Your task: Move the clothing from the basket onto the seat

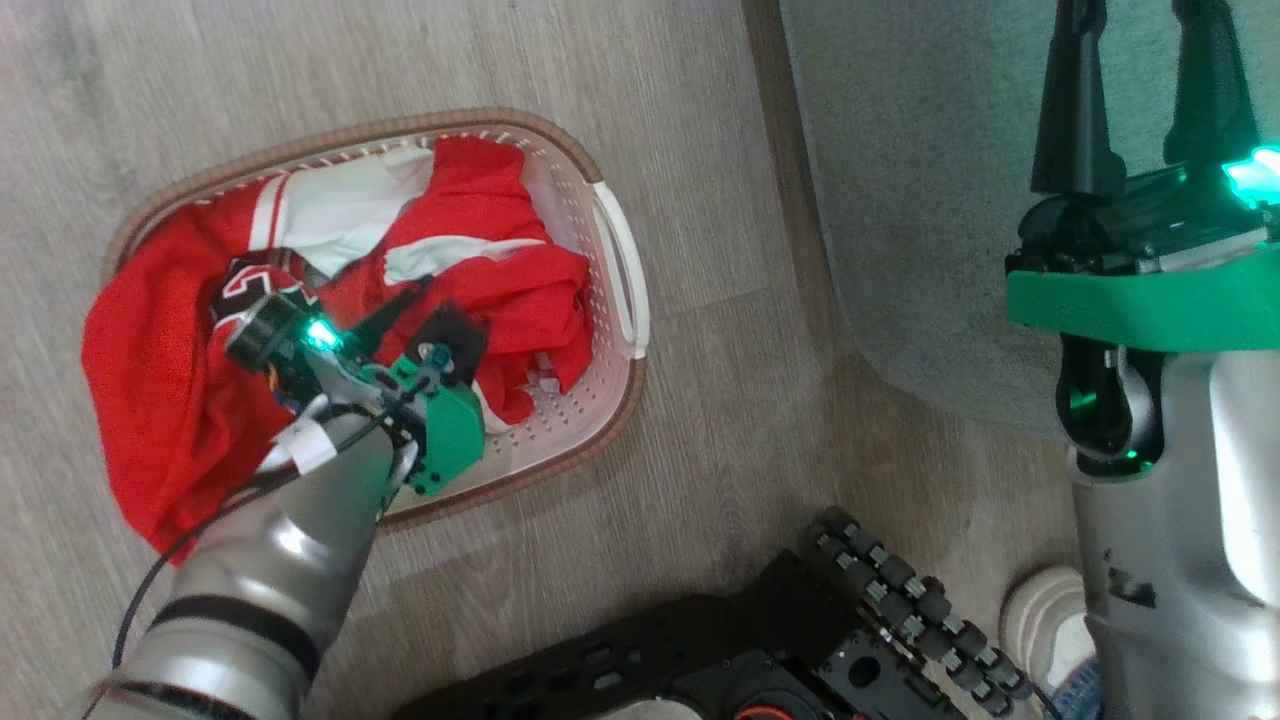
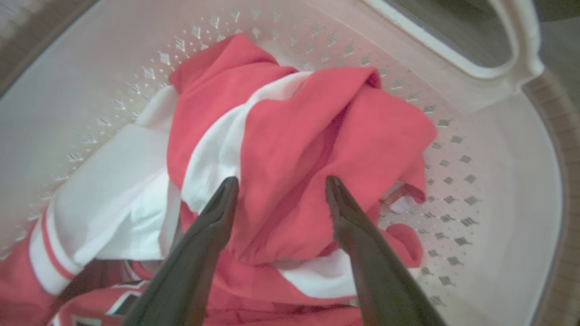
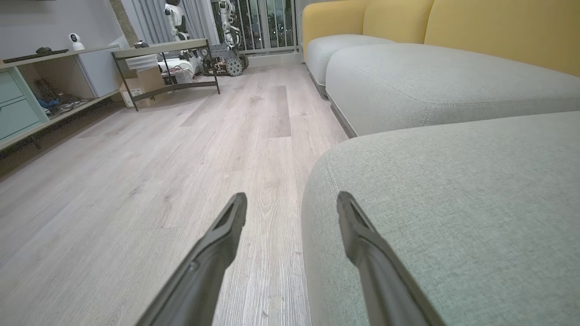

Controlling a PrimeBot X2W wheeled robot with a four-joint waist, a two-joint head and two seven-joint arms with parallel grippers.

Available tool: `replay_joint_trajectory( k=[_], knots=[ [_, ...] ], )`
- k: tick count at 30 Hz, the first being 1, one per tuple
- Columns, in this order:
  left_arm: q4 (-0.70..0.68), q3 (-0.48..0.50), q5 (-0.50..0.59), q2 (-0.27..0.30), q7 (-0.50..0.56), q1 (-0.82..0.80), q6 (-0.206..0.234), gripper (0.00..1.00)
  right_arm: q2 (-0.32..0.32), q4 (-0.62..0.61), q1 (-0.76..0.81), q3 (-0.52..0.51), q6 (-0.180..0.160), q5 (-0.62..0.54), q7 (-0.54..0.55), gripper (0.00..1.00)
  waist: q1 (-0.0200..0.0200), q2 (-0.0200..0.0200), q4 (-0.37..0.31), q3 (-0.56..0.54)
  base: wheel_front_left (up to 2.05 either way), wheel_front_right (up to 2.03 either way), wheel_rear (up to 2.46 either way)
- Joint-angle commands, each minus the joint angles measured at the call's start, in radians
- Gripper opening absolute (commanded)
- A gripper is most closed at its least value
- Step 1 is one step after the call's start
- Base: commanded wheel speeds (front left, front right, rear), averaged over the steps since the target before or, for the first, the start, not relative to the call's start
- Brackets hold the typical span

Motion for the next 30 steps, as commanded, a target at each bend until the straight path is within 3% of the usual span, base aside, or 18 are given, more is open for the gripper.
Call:
replay_joint_trajectory(
  k=[1,5,8,9,19,30],
  knots=[
    [0.009,0.01,0.01,0.015,-0.012,-0.002,0.017,1.0,-0.007,-0.038,0.007,0.019,0.007,0.011,-0.006,1.0,-0.0001,0.0001,-0.008,0.018,0.0,0.0,0.0],
    [0.061,0.006,0.003,0.011,-0.012,-0.036,0.029,1.0,-0.007,-0.043,0.001,0.025,0.007,0.014,-0.006,1.0,-0.0001,0.0001,-0.011,0.031,0.0,0.0,0.0],
    [0.092,0.0,-0.002,0.002,-0.012,-0.053,0.032,0.09,-0.007,-0.043,-0.002,0.029,0.007,0.014,-0.006,1.0,-0.0001,0.0001,-0.01,0.035,0.0,0.0,0.0],
    [0.099,-0.002,-0.004,-0.001,-0.012,-0.055,0.032,0.0,-0.007,-0.042,-0.002,0.029,0.007,0.014,-0.006,1.0,-0.0001,0.0001,-0.01,0.035,0.0,0.0,0.0],
    [0.054,-0.022,-0.037,-0.018,-0.012,-0.038,0.025,0.0,-0.007,-0.014,0.001,0.023,0.007,0.008,-0.006,1.0,-0.0001,0.0001,0.02,-0.019,0.0,0.0,0.0],
    [-0.136,-0.019,-0.137,-0.014,-0.012,0.065,-0.025,0.0,-0.007,0.078,0.06,0.0,0.007,-0.019,-0.006,1.0,-0.0001,0.0001,0.097,-0.25,0.0,0.0,0.0]
  ],
)
